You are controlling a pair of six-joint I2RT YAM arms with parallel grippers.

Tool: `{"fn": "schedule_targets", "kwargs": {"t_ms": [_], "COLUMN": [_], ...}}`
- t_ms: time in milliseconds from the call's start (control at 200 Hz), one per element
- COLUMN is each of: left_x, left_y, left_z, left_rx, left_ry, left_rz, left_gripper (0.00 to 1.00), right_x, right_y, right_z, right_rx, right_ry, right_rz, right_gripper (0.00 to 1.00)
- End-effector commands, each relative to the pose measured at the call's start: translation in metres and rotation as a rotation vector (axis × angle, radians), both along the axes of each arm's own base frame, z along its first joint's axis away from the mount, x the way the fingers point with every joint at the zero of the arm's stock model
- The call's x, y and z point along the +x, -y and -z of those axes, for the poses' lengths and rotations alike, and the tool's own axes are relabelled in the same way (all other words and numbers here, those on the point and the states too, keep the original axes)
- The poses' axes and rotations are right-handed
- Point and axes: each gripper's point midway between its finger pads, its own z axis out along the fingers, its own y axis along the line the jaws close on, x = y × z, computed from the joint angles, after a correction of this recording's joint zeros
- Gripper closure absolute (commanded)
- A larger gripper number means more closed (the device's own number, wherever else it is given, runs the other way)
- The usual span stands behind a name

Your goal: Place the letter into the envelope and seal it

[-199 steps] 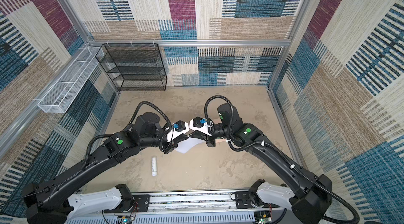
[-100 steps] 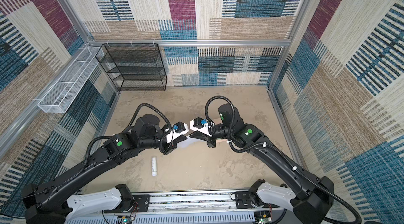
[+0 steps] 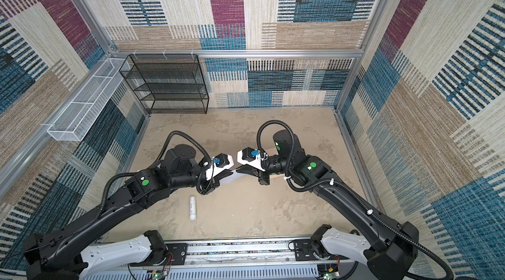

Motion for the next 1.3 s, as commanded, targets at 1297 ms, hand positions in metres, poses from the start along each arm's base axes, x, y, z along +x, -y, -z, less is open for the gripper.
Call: {"fn": "schedule_targets", "kwargs": {"t_ms": [1297], "left_x": [-0.019], "left_y": [-0.039], "left_z": [0.045], "left_rx": [0.163], "left_ry": [-0.116], "left_rz": [-0.062], "left_gripper": [1.00], "right_x": [-0.002], "right_y": [0.006], "right_z": [0.003], "right_rx": [-0.020], "right_ry": [0.012], "right_rz": [0.018], "right_gripper": [1.00]}}
